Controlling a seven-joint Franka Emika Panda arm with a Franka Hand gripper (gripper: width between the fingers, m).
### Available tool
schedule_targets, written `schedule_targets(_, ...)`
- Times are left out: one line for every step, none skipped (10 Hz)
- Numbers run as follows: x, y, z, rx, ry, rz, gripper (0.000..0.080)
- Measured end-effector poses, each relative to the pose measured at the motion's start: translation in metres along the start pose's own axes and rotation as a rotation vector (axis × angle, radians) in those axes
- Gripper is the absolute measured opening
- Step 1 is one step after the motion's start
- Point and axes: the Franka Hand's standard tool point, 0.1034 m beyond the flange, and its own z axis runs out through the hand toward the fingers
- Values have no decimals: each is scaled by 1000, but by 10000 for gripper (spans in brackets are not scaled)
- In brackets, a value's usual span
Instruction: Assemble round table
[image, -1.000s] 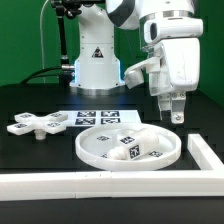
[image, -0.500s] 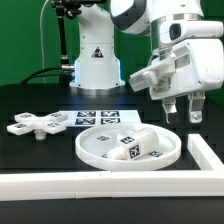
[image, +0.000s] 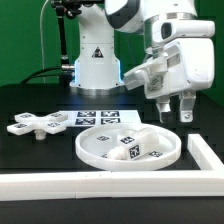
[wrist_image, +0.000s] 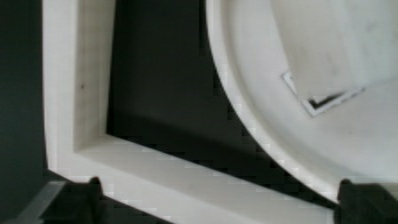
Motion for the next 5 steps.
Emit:
schedule_targets(3, -2, 0, 14, -27, 13, 649)
schedule_targets(15, -4, 0, 24, -44, 64, 649)
schedule_targets(30, -10, 0, 52, -86, 106, 649)
schedule_targets(37, -11, 1, 60, -120, 88, 649)
schedule_targets(31, -14, 4, 67, -149, 60, 649)
